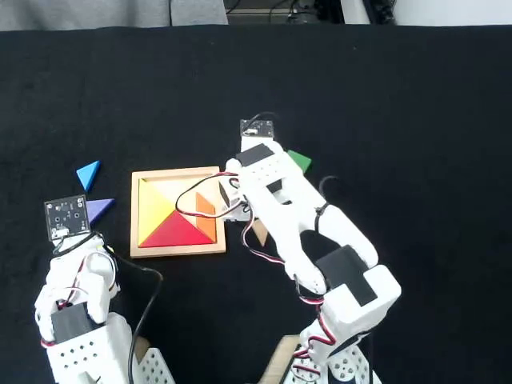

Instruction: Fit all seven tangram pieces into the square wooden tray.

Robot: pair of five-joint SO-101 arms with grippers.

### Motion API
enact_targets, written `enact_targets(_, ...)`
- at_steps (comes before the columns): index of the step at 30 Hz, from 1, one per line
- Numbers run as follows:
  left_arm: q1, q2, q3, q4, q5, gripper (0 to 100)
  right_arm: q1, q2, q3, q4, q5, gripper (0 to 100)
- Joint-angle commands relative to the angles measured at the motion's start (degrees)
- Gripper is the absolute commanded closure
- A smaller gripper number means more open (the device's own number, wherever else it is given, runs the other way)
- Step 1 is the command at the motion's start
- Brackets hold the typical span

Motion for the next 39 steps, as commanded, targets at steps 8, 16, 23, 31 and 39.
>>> enact_targets(8, 0.04, -0.35, -2.07, -0.53, -0.35, 93, 2.55, -0.31, -2.59, -0.79, -0.62, 78.7)
enact_targets(16, 0.04, -0.35, -1.98, -0.53, -0.35, 93, -0.62, -0.31, 2.51, -5.71, -1.14, 66.6)
enact_targets(23, 0.04, -0.35, -1.98, -0.53, -0.35, 93, -0.62, -0.31, 3.03, -6.77, -0.97, 66.6)
enact_targets(31, 0.04, -0.35, -1.98, -0.53, -0.35, 93, -0.35, 0.75, 2.86, -6.86, -0.70, 71.5)
enact_targets(39, 0.04, -0.35, -1.98, -0.53, -0.35, 93, 0.97, 6.46, -2.33, -3.25, -0.70, 72.4)
